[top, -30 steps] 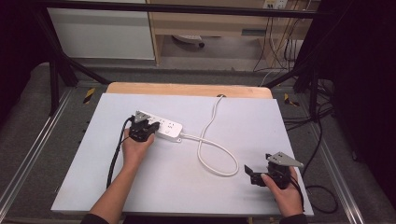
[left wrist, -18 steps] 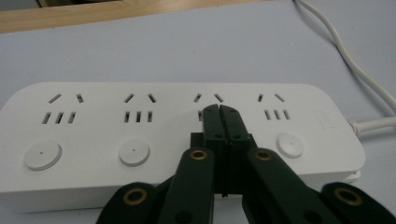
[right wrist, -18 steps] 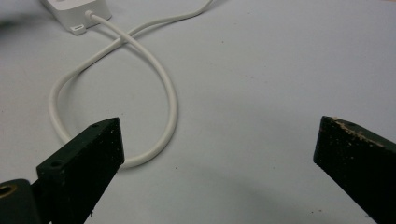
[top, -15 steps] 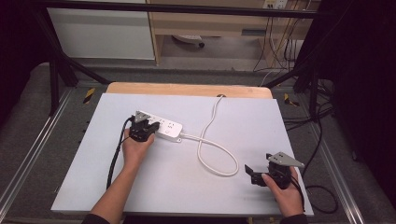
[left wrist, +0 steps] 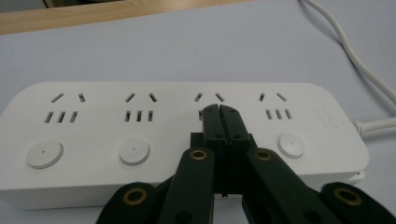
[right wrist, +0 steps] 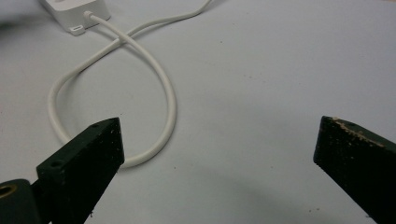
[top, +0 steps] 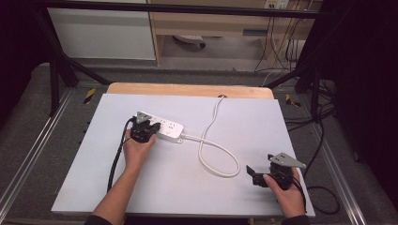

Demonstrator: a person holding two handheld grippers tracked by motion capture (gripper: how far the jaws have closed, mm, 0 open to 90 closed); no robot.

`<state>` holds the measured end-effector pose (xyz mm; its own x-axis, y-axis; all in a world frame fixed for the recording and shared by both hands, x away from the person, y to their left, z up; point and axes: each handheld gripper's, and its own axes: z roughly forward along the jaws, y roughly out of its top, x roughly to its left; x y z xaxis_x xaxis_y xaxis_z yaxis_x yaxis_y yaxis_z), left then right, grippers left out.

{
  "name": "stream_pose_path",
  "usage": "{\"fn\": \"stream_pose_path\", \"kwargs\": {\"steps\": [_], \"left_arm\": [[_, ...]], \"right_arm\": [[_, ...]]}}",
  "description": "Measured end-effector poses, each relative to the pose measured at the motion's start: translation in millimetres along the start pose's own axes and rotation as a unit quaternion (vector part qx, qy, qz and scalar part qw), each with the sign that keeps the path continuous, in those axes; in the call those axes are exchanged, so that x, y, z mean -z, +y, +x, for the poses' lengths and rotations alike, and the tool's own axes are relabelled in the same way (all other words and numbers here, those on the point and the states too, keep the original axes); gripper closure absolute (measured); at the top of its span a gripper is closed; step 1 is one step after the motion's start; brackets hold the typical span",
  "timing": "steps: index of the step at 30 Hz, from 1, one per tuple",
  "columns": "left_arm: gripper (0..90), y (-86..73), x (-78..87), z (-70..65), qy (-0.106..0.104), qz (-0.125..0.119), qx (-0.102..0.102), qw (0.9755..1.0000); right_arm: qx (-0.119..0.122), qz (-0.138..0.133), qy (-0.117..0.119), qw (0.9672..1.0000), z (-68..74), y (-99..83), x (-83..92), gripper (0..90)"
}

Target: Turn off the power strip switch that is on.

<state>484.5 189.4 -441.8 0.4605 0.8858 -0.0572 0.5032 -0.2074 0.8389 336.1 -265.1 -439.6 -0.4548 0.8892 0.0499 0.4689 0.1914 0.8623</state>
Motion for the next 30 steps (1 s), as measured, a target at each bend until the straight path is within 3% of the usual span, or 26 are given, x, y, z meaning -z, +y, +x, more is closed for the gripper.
{"fn": "stream_pose_path", "kwargs": {"steps": [27,30], "left_arm": [[90.0,3.6,-0.3,-4.4,-0.002,-0.004,-0.006,1.0],[90.0,5.7,2.7,-2.7,-0.003,-0.018,0.004,0.9998]], "right_arm": [[-0.005,-0.005,0.0,1.0,-1.2,1.0,1.7,2.3],[-0.005,-0.009,0.0,0.9999,-1.3,1.8,3.2,2.3]]}}
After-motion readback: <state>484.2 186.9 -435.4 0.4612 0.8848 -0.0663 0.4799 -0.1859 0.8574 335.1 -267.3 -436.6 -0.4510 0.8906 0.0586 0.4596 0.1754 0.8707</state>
